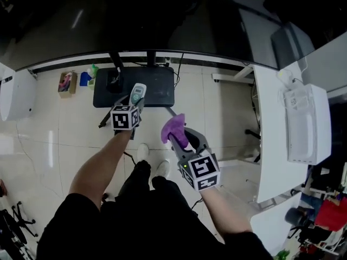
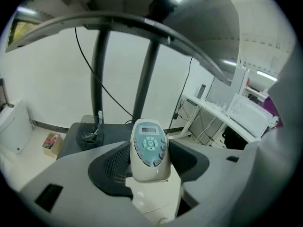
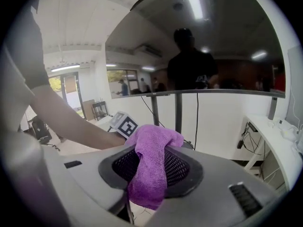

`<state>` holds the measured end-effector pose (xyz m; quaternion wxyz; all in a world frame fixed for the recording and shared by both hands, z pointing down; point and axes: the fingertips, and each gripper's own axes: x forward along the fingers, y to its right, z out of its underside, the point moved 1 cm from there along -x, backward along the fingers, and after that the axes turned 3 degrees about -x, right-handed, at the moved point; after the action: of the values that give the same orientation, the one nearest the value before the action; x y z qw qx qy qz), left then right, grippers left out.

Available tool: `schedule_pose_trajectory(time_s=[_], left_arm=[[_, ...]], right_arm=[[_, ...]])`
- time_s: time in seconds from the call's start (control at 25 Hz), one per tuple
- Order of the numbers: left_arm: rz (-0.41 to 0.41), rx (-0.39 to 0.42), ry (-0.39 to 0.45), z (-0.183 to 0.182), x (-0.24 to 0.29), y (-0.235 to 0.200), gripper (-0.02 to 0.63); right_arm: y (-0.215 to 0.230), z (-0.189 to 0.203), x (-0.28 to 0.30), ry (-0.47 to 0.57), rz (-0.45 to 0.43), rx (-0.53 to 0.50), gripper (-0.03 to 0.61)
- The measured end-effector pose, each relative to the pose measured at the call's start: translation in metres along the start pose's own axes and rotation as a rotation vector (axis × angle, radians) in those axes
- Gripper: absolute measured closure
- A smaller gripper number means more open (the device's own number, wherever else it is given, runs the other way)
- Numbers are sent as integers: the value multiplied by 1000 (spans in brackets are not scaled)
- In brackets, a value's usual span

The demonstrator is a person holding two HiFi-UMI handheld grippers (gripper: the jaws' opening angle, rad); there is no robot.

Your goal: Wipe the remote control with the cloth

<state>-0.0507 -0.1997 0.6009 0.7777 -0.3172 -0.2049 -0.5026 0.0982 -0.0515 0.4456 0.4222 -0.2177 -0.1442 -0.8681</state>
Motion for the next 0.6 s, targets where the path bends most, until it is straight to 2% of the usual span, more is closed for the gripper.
schedule_pose_trajectory(time_s=[0.16,0.32,0.48,0.6], left_arm=[[-47,48,-75,8,78,-36,368],[-58,94,-150,31,130,-57,368],[-75,76,-153,30,159,-70,367],[-81,93,-154,32,165,-75,365]], right_arm=[[11,21,39,-39,18,34,428],[18,47,77,-89,34,66,428],[37,62,114,-101,50,73,428],[45,70,136,-114,64,80,425]])
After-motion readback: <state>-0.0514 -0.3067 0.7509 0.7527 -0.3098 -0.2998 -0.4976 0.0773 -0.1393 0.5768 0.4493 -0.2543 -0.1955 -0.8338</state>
